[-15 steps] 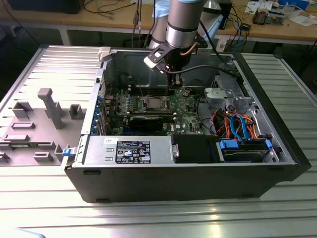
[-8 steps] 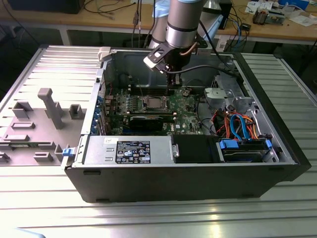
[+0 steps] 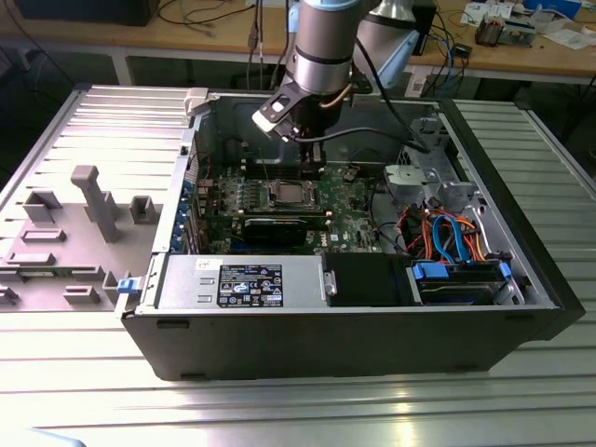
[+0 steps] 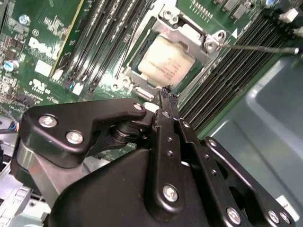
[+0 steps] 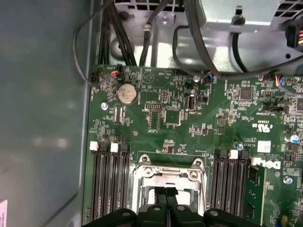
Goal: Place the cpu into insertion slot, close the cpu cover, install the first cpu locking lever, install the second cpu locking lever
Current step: 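Close the cpu cover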
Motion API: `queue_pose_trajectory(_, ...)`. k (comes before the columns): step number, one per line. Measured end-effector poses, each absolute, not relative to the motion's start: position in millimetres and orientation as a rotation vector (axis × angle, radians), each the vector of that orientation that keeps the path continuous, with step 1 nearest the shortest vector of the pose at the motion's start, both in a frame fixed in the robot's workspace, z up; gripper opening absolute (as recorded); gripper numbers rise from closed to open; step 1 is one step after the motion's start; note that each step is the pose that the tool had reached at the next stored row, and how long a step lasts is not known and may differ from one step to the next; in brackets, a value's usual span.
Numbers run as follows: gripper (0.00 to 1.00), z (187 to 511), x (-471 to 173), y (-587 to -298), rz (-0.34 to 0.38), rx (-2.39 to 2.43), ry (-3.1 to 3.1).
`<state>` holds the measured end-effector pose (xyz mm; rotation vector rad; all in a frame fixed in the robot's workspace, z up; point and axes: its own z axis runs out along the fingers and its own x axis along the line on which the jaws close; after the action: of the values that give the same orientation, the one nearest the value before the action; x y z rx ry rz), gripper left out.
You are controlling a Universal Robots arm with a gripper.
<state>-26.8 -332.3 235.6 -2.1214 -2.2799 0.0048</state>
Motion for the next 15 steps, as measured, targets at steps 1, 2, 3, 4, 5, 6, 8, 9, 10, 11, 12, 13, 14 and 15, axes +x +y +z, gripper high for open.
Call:
queue_pose_trajectory(1,0.11,234,-29,-332,0.004,-2.119,-2.282)
queue_pose_trajectory(2,0.11,233,-31,-332,0.004,-2.117,-2.283)
queue_pose_trajectory(3,0.11,230,-38,-332,0.004,-2.116,-2.285)
queue_pose_trajectory(4,0.11,229,-43,-332,0.004,-2.115,-2.285)
queue_pose_trajectory(5,0.11,228,-46,-332,0.004,-2.115,-2.285)
queue_pose_trajectory(6,0.11,227,-48,-332,0.004,-2.115,-2.285)
queue_pose_trajectory(8,0.11,224,-58,-332,0.005,-2.114,-2.286)
queue_pose_trajectory(9,0.11,222,-63,-332,0.004,-2.113,-2.287)
queue_pose_trajectory(10,0.11,221,-67,-332,0.004,-2.113,-2.287)
queue_pose_trajectory(11,0.11,219,-70,-332,0.004,-2.112,-2.288)
queue_pose_trajectory(12,0.11,219,-71,-332,0.004,-2.112,-2.288)
queue_pose_trajectory(13,0.11,219,-71,-332,0.004,-2.111,-2.289)
queue_pose_trajectory(14,0.11,219,-71,-332,0.004,-2.111,-2.289)
queue_pose_trajectory(15,0.11,219,-71,-332,0.004,-2.111,-2.289)
